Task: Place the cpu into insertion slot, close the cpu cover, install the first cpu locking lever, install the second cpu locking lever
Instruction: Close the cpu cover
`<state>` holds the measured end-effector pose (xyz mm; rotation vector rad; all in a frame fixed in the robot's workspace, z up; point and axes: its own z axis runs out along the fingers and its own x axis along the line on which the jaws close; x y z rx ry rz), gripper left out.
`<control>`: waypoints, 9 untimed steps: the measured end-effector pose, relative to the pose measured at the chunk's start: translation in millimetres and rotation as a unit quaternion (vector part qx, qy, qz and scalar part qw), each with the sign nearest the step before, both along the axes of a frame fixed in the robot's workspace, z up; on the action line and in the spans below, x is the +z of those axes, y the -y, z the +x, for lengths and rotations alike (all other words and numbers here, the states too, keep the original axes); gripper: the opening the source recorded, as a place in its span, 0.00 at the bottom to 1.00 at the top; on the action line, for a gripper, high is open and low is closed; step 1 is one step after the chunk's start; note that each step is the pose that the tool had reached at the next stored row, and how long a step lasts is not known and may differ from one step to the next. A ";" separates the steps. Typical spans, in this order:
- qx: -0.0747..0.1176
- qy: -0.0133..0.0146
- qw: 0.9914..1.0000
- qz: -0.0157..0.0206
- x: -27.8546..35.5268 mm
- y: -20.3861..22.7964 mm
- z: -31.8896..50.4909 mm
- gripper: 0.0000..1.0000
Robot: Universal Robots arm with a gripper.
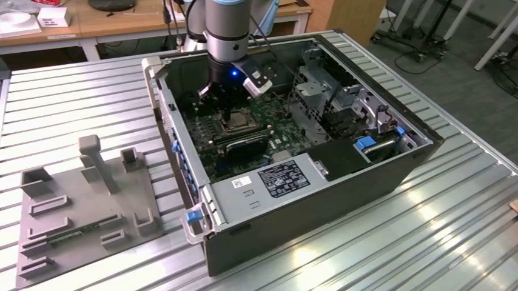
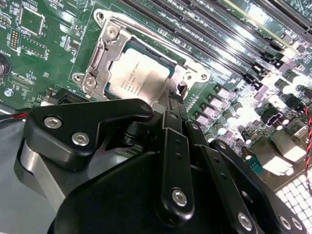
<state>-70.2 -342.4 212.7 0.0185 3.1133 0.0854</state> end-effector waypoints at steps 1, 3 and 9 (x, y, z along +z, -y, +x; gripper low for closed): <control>0.000 0.000 1.000 0.000 0.0 0.0 0.0 0.11; 0.000 0.000 1.000 0.000 -0.1 0.0 0.0 0.11; 0.002 0.000 1.000 0.000 -1.9 0.0 -0.1 0.11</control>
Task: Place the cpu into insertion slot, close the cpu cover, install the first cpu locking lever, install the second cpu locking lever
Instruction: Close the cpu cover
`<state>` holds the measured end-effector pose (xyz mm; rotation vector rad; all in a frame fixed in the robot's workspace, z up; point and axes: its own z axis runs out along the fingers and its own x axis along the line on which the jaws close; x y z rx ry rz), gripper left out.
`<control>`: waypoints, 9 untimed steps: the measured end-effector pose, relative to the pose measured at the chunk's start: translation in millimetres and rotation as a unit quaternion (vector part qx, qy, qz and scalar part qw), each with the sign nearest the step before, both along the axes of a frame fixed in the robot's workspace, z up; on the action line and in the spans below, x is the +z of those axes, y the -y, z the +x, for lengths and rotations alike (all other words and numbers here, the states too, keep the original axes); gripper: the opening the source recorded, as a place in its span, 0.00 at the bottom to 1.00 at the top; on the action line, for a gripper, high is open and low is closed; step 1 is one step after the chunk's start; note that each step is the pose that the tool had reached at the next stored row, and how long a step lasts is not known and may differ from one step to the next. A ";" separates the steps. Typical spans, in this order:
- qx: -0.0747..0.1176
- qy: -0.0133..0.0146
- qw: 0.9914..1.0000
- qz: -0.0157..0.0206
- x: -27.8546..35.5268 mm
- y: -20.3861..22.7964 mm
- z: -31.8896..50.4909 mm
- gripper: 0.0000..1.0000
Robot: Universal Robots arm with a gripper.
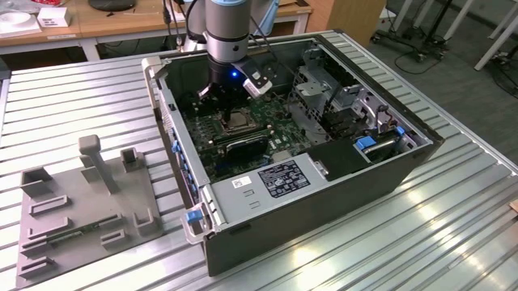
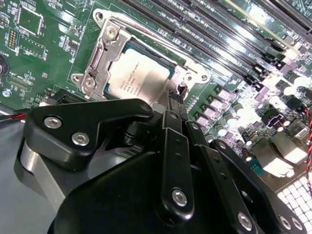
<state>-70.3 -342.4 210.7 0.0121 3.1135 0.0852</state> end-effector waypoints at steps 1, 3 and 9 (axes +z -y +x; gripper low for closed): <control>0.001 0.000 1.000 0.000 -0.1 0.0 0.0 0.11; 0.004 0.000 1.000 0.000 -0.3 0.0 0.0 0.11; 0.004 0.000 1.000 0.000 -1.6 -0.1 0.1 0.11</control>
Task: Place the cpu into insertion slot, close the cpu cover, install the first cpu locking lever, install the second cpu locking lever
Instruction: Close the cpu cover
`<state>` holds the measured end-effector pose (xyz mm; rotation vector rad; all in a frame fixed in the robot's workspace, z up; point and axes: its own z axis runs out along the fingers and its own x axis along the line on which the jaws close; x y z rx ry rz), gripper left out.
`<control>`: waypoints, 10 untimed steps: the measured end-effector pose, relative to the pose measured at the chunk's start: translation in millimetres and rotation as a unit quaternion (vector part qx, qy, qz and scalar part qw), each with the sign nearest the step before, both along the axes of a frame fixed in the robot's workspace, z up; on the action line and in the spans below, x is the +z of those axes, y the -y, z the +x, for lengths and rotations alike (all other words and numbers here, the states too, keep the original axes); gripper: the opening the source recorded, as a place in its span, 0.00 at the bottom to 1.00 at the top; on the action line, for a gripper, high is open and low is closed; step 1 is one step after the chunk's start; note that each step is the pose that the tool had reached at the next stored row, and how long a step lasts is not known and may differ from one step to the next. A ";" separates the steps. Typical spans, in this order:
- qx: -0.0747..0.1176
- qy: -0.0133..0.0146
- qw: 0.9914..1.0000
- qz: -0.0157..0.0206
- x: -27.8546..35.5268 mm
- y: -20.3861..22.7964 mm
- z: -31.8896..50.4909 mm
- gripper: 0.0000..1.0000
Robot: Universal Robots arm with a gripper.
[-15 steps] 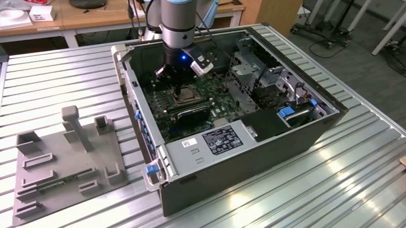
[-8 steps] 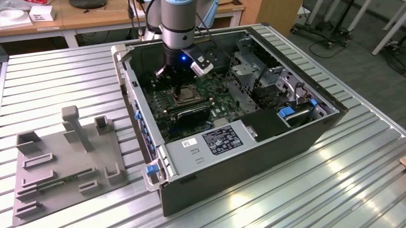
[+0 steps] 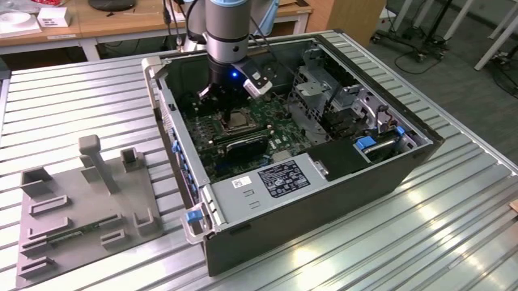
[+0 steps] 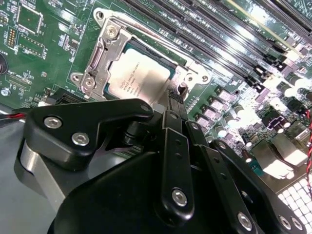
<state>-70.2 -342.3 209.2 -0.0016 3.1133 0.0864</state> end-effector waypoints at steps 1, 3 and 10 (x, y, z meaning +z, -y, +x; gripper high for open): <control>0.000 0.000 1.000 0.000 -0.7 0.1 0.0 0.11; 0.000 0.000 1.000 0.000 -2.7 0.1 0.0 0.11; 0.000 0.000 1.000 0.000 -4.1 0.1 -0.1 0.11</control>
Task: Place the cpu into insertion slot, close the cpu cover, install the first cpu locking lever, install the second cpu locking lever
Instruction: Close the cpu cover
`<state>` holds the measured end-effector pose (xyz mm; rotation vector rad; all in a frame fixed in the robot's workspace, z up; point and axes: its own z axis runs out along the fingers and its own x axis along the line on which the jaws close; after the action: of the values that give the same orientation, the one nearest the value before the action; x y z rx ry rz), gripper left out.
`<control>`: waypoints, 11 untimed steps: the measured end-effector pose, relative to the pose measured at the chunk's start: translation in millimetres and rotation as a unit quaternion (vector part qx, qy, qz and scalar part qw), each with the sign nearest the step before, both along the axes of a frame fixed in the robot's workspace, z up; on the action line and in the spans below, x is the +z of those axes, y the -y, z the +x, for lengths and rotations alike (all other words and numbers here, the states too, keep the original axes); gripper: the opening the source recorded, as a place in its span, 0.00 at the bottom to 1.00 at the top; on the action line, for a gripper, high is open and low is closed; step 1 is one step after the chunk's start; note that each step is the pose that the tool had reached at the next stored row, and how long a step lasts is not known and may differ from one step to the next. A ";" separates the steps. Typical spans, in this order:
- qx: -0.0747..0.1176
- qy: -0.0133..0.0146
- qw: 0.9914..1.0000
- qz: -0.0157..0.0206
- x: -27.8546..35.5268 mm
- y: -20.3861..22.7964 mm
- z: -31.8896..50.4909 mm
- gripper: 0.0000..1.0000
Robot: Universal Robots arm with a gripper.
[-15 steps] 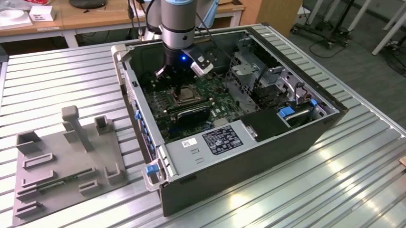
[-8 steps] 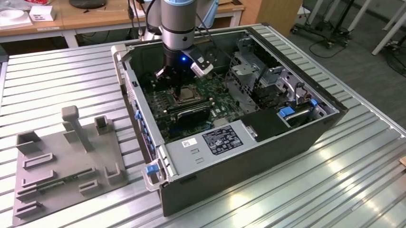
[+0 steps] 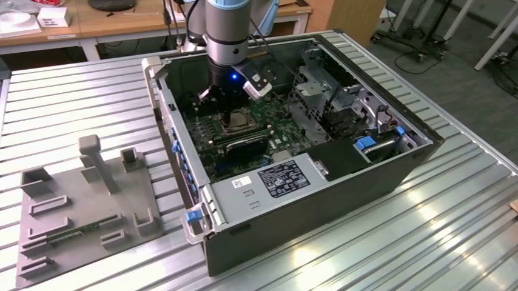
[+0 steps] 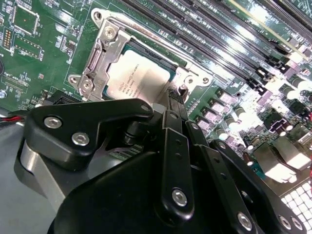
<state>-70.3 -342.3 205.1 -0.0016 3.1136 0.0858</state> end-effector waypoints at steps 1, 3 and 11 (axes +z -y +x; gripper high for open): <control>0.000 0.000 1.000 0.000 -0.3 0.0 0.0 0.11; 0.000 0.000 1.000 0.000 -1.1 0.0 0.0 0.11; 0.000 0.000 1.000 0.000 -2.1 0.0 0.0 0.11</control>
<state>-70.3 -342.3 203.0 -0.0016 3.1135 0.0859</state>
